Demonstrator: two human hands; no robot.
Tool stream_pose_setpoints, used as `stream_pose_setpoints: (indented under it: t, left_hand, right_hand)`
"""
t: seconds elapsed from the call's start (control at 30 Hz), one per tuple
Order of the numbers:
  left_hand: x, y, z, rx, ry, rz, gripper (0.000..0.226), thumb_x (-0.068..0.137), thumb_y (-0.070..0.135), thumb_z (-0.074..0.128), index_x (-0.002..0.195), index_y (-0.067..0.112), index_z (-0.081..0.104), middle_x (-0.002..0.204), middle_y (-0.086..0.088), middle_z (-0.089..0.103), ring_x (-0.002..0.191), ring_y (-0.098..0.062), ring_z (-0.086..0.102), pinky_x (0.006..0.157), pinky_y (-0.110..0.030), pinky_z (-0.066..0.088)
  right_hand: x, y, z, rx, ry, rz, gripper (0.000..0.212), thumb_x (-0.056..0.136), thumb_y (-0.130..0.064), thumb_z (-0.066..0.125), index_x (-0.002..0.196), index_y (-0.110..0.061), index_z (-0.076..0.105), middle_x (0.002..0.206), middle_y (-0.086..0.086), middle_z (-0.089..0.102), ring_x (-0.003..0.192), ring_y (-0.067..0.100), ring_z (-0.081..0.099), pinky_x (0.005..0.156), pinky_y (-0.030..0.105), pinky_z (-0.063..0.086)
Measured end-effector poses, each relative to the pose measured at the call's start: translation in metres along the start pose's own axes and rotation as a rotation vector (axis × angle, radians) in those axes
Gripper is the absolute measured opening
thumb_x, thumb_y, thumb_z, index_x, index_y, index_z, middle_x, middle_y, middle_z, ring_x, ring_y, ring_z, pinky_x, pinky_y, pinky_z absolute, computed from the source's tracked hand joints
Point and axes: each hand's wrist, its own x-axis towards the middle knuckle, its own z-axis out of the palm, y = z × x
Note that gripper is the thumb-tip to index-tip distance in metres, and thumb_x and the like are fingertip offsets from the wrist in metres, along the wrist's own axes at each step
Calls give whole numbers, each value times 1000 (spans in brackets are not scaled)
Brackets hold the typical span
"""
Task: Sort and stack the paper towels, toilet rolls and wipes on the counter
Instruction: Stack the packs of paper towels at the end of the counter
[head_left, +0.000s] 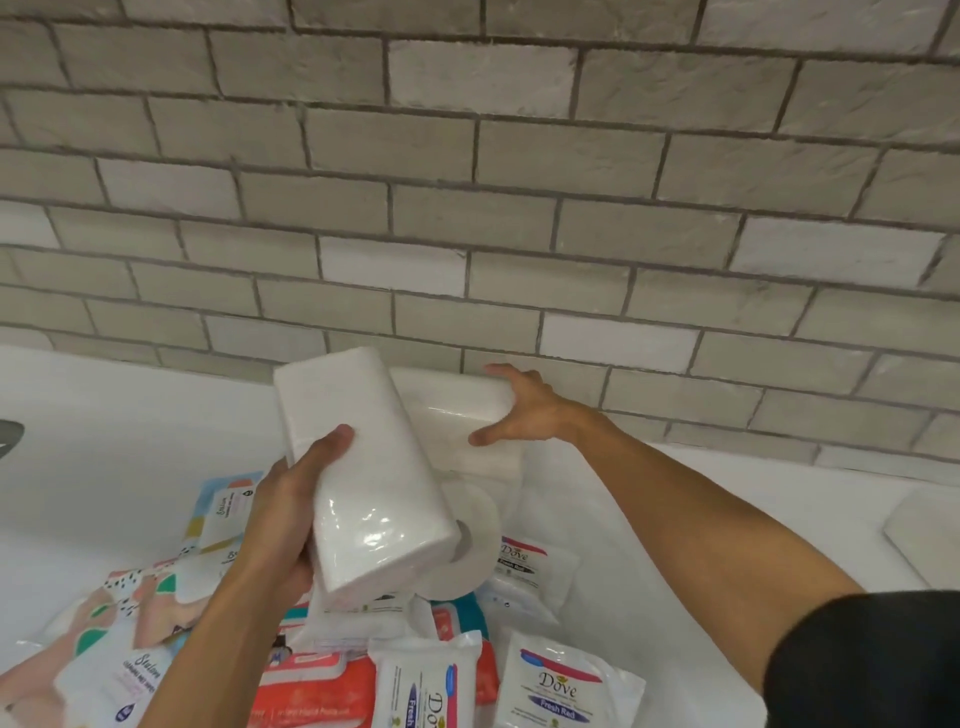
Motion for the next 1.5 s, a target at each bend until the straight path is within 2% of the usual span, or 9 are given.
stream_pose_setpoints:
  t: [0.1, 0.27, 0.43, 0.7, 0.83, 1.03, 1.17, 1.4, 1.5]
  left_hand:
    - [2, 1, 1, -10, 0, -28, 66, 61, 42, 82, 119, 17, 62, 107, -14, 74, 98, -39, 70, 90, -59, 53]
    - [8, 0, -1, -47, 0, -63, 82, 56, 44, 89, 127, 17, 59, 112, -14, 73, 101, -38, 70, 91, -60, 52]
    - [7, 0, 0, -46, -6, -61, 78, 59, 43, 87, 126, 16, 59, 112, -14, 73, 101, -38, 70, 91, -59, 52]
    - [-3, 2, 5, -17, 11, -46, 69, 62, 41, 82, 123, 16, 60, 107, -14, 74, 98, -37, 71, 89, -56, 54]
    - [-8, 4, 11, -3, 13, -39, 67, 60, 41, 82, 119, 17, 62, 105, -13, 75, 97, -36, 71, 89, -55, 55]
    - [-15, 2, 27, 36, 0, -31, 67, 60, 45, 83, 117, 18, 61, 100, -12, 76, 93, -36, 72, 84, -55, 56]
    - [-22, -6, 49, 34, -59, -32, 74, 57, 45, 83, 121, 16, 61, 103, -12, 76, 93, -36, 72, 82, -51, 57]
    - [-42, -33, 110, 41, -243, -100, 71, 61, 42, 83, 123, 15, 62, 106, -13, 75, 96, -36, 72, 84, -49, 57]
    - [-51, -49, 140, 60, -293, -123, 73, 61, 42, 87, 124, 15, 61, 107, -12, 75, 96, -35, 72, 87, -52, 56]
  right_hand:
    - [5, 12, 14, 112, 68, -16, 114, 59, -40, 92, 150, -39, 24, 145, 3, 24, 134, 27, 34, 112, 43, 36]
    - [4, 20, 27, 291, 174, -20, 133, 53, -31, 96, 152, -38, 8, 149, 7, 18, 137, 27, 29, 111, 40, 31]
    - [2, 28, 27, 140, 155, -46, 118, 54, -33, 95, 148, -38, 25, 135, 3, 29, 124, 24, 39, 109, 37, 37]
    - [-12, 40, 55, 325, 449, -200, 90, 58, -25, 93, 134, -36, 46, 122, -1, 34, 108, 14, 47, 98, 16, 42]
    - [-23, 46, 61, 339, 551, -233, 81, 57, -25, 93, 127, -38, 54, 120, -3, 35, 105, 11, 48, 84, -3, 38]
    - [-62, 57, 45, 420, 642, -221, 79, 59, -21, 93, 126, -37, 55, 119, -3, 37, 102, 3, 45, 82, -7, 33]
    - [-102, 75, 21, 478, 746, -159, 77, 61, -22, 92, 126, -40, 53, 123, -4, 37, 109, 6, 42, 82, -4, 32]
    - [-177, 117, -26, 510, 936, -72, 75, 64, -24, 91, 126, -37, 52, 128, -1, 40, 109, 11, 47, 87, 19, 49]
    - [-208, 137, -44, 505, 1010, 8, 73, 64, -27, 90, 124, -42, 51, 126, -2, 39, 108, 15, 48, 87, 26, 50]
